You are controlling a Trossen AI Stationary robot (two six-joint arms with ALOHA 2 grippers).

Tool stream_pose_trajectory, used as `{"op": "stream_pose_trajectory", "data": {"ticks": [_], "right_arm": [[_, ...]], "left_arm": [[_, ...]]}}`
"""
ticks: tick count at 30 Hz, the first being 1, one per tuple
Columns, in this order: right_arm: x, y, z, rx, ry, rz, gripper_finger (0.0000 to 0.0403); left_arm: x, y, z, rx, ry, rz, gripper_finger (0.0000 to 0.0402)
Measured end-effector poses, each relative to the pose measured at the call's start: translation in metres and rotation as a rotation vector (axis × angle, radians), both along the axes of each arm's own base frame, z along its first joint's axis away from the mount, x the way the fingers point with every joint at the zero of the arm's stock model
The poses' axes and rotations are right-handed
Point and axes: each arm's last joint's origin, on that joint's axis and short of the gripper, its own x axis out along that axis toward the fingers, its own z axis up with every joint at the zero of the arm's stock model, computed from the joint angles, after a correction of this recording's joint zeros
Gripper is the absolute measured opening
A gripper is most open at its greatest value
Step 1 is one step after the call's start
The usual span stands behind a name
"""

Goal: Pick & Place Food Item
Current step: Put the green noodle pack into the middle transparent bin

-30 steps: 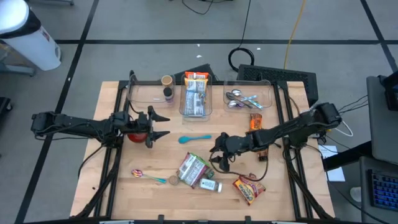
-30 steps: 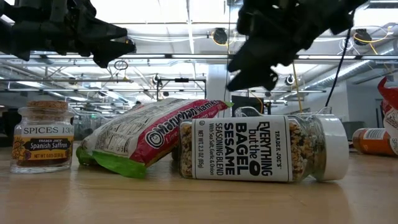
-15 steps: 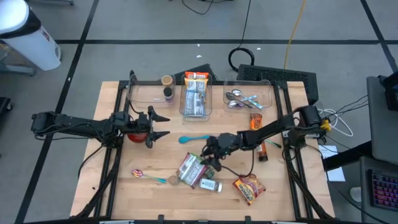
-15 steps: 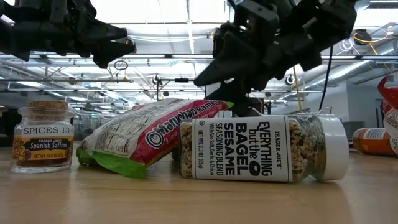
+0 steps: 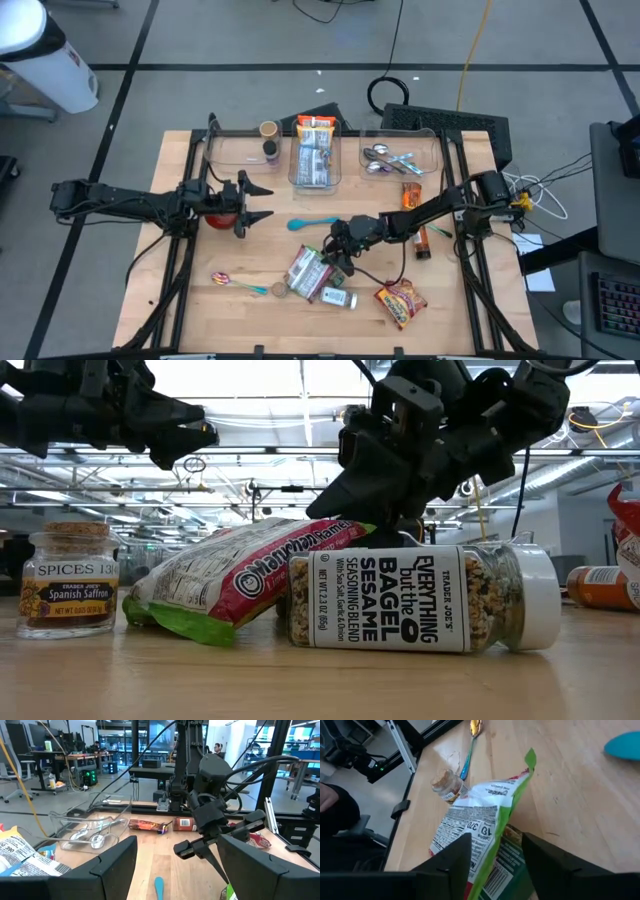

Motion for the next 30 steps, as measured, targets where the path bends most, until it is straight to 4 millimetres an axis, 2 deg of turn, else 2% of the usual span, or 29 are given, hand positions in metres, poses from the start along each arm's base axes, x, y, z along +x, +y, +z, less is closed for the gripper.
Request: {"op": "stream_pose_trajectory", "data": {"ticks": [10,12,17,21,25,30], "right_arm": [[0.000,-0.001,-0.001,-0.019,0.012,-0.020,0.0023],[0.000,-0.002,-0.001,-0.033,0.008,-0.041,0.0006],[0.003,-0.008,0.004,-0.054,-0.061,-0.048,0.0002],[0.006,-0.016,0.017,-0.068,-0.132,-0.015,0.0001],[0.013,-0.022,0.035,-0.138,-0.185,0.017,0.0001],[0.025,-0.025,0.051,-0.235,-0.189,0.056,0.0000]], "left_arm": [[0.000,0.000,0.000,0.000,0.000,0.000,0.0285],[0.000,0.000,0.000,-0.003,0.000,0.000,0.0285],[0.000,0.000,-0.001,-0.006,0.007,-0.009,0.0285],[0.003,-0.001,0.004,-0.027,0.054,-0.028,0.0285],[0.012,0.000,0.024,-0.020,0.208,-0.028,0.0285],[0.032,0.002,0.057,0.018,0.427,-0.038,0.0285]]}}
